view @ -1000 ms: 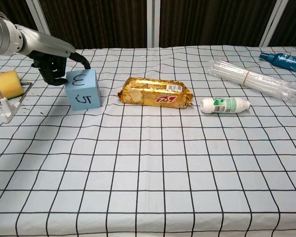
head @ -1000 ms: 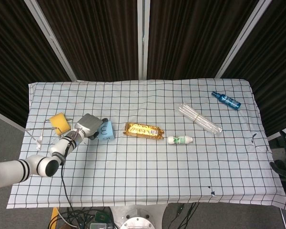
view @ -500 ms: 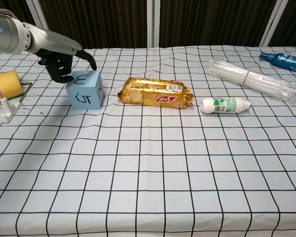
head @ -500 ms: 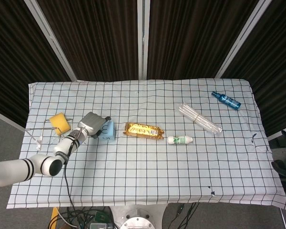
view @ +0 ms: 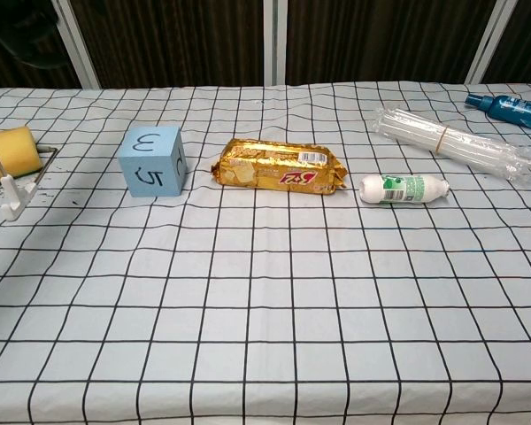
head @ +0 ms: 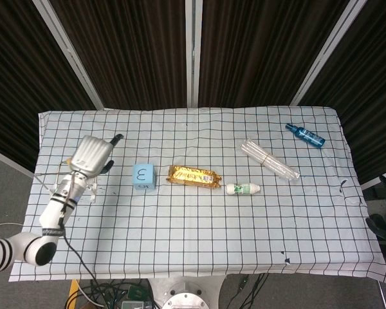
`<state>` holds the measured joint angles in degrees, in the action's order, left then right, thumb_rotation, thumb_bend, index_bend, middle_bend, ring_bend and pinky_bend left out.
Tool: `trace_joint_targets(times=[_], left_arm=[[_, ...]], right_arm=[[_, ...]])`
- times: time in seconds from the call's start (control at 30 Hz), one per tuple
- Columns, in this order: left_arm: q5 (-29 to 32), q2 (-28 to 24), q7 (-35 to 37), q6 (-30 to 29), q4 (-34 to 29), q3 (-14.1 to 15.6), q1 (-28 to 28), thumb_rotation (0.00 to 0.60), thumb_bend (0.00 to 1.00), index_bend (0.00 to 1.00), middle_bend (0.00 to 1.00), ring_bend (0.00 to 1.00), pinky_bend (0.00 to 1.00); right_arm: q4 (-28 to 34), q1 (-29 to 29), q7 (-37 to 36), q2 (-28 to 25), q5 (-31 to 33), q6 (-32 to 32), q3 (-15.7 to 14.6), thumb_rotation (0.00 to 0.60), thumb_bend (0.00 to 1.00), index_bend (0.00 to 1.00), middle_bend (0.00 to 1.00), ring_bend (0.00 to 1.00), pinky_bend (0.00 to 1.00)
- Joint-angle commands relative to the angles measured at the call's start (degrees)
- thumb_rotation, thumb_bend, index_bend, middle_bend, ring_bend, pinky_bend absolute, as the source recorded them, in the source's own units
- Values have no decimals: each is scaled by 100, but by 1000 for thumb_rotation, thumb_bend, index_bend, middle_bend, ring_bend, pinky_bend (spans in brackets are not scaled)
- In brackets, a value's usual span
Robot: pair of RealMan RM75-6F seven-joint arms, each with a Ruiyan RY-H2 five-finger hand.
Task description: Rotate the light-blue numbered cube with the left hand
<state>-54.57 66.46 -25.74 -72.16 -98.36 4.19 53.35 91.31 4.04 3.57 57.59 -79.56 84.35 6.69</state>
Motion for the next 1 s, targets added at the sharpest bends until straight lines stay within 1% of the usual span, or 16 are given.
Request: trace_joint_targets(times=[0.03,0.07,0.1,0.13,0.2,0.23,0.37,0.5,0.7,0.83,1.0], left_arm=[[-1595,-375,-99,-2353,-708,656,-1882,600,114,204,383,292,428],[-1729,-369,-60,-2599,-706,773,-2176,600,94,195,317,221,358],[-1825,-349,-14,-2761,-678,850,-2385,600,70,184,237,142,264],[-1963,-315,83,-2936,-606,945,-2642,600,51,177,179,90,190],[-2146,-262,285,-3141,-469,1057,-2993,600,34,170,133,54,133],[-2230,-226,391,-3246,-391,1089,-3159,600,28,167,120,46,121],[-2552,-76,776,-3630,23,1137,-3795,600,18,163,111,41,109],[-2639,-11,1232,-3695,285,1038,-4166,600,17,160,111,41,109],[-2734,-37,1500,-3338,502,906,-4372,600,17,160,111,41,108],[-2706,-117,1620,-2847,474,862,-4391,600,17,160,117,41,108],[-2742,-107,1888,-2501,599,742,-4440,600,17,157,121,41,104]], right_arm=[[-62,-6,-25,54,-104,68,-25,600,114,0,0,0,0],[-89,-15,-38,71,-142,96,-37,600,109,0,0,0,0],[-109,-23,-45,86,-163,111,-46,600,102,0,0,0,0],[-140,-33,-50,114,-181,124,-61,600,98,0,0,0,0],[-194,-53,-46,172,-203,133,-94,600,94,0,0,0,0],[-225,-65,-39,206,-211,133,-115,600,94,0,0,0,0],[-372,-113,-26,364,-206,103,-193,600,94,0,0,0,0],[-462,-107,10,453,-211,-1,-256,600,94,0,0,0,0],[-505,-88,38,519,-253,-74,-297,600,94,0,0,0,0],[-522,-84,75,551,-255,-122,-322,600,94,0,0,0,0],[-574,-66,103,616,-260,-235,-375,600,94,0,0,0,0]])
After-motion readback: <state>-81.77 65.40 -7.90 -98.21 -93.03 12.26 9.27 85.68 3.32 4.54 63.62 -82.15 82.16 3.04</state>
